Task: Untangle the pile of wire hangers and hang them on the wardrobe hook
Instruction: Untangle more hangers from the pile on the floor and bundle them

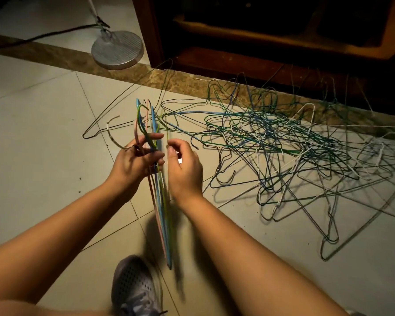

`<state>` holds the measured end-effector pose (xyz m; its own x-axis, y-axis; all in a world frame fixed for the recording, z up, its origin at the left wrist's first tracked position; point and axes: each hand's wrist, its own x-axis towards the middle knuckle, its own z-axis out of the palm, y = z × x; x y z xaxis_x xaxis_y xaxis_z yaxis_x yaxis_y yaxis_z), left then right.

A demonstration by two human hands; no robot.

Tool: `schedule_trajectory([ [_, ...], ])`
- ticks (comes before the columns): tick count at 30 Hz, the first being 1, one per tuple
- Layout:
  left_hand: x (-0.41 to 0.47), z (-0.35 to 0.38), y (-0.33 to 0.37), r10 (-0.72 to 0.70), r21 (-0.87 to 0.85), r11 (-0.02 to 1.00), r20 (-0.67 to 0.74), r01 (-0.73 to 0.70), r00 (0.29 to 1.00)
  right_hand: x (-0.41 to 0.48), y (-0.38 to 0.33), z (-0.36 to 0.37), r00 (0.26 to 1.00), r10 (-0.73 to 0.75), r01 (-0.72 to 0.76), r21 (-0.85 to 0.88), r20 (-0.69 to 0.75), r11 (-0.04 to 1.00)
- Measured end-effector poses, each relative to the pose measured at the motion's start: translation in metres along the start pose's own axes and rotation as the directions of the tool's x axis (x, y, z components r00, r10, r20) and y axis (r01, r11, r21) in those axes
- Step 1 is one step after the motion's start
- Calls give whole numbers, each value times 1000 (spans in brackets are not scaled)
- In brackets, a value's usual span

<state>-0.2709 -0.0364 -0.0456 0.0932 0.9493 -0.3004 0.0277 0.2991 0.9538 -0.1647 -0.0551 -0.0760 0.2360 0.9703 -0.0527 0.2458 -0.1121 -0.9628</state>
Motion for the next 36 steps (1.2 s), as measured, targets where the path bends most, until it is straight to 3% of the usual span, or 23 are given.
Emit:
schedule_trajectory([
  [3, 1, -12, -1, -57, -14, 998, -69, 56, 996, 22, 29, -6, 984, 161, -139, -231, 79, 963],
  [5, 4, -23, -2, -89, -33, 996, -79, 87, 993, 37, 52, -10, 925, 332, -213, -471, 184, 856],
  [8, 13, -42, -2, -135, -64, 990, -100, 129, 986, 59, 71, -11, 866, 417, -149, -652, 277, 743],
  [11, 28, -57, -2, -124, -34, 992, -115, 121, 986, 83, 76, 0, 866, 414, -116, -693, 280, 711],
  [16, 46, -60, -4, -101, -65, 993, -65, 96, 993, 98, 75, 20, 929, 337, -133, -713, 153, 689],
  [20, 47, -54, -15, -100, -93, 991, -47, 95, 994, 81, 94, 12, 935, 303, -37, -801, 183, 598],
  [25, 48, -40, -27, -142, -95, 986, -68, 135, 988, 53, 109, 0, 932, 360, -167, -834, 41, 527],
  [36, 81, -3, -35, -162, -96, 984, -162, 148, 973, 42, 111, -49, 943, 333, -151, -879, 10, 453],
])
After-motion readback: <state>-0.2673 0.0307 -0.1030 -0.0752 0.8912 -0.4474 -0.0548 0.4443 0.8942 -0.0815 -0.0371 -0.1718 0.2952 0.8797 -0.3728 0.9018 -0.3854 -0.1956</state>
